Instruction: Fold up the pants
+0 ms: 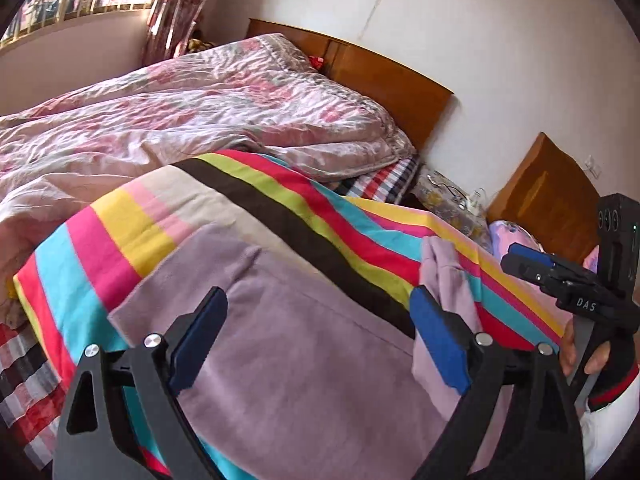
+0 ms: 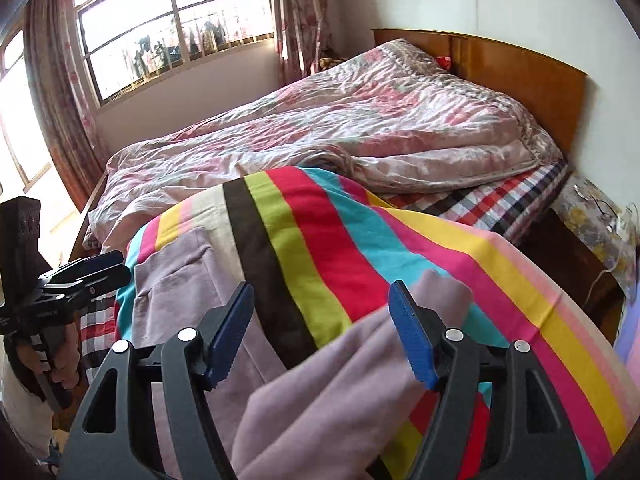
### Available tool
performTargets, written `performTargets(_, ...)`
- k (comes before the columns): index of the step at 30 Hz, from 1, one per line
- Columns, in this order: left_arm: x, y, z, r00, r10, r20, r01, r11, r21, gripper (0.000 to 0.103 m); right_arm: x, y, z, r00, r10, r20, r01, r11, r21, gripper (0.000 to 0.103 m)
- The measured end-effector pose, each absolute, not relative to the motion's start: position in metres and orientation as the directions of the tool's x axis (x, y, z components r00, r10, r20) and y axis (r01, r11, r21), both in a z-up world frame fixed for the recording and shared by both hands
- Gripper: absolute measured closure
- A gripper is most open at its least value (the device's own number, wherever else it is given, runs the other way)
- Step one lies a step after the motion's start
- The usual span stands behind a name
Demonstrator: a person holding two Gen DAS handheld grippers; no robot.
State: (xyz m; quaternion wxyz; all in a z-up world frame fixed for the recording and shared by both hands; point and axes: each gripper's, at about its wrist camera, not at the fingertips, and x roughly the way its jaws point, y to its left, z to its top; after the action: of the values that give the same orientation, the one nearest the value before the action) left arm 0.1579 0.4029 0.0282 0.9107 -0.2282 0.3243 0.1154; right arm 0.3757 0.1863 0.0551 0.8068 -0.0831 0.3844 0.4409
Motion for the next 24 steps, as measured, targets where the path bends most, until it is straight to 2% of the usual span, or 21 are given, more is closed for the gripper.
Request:
performTargets(3,0.22,0.361,0.025,0.754,-0.107,-0.648,-0.201,0.902,-0.382,0.011,0.361,0.122,0.028,0.334,0.616,-0.713,-0.694,0.673,0.256,0.035)
performTargets(4,0.241,0.348,0.022,0.742,-0.13,-0.658,-0.175,0.91,-0.377,0.012,0.352,0.106,0.018,0.342,0.604,-0.72,-0.674,0.692,0.26,0.035)
performTargets(6,0.282,0.324,0.013,0.701,-0.187,-0.688,-0.123,0.919,-0.375,0.017,0.335,0.079,0.002,0.344,0.589,-0.732,-0.635,0.72,0.28,0.035)
performTargets(8,0.316,0.309,0.0,0.665,-0.239,-0.707,-0.094,0.913,-0.397,0.031,0.321,0.06,-0.009,0.337,0.591,-0.733,-0.612,0.729,0.306,0.035)
performTargets(14,0.365,0.283,-0.031,0.594,-0.175,-0.785,-0.115,0.948,-0.298,0.043,0.301,0.039,-0.025,0.34,0.589,-0.733,-0.62,0.726,0.296,0.035)
performTargets(19,0.381,0.28,-0.046,0.568,-0.133,-0.813,-0.141,0.957,-0.255,0.045,0.299,0.036,-0.041,0.311,0.617,-0.723,-0.616,0.71,0.341,0.035)
performTargets(24,0.391,0.283,-0.053,0.541,-0.161,-0.826,-0.139,0.951,-0.276,0.066,0.298,0.037,-0.043,0.31,0.629,-0.713,-0.622,0.702,0.348,0.035)
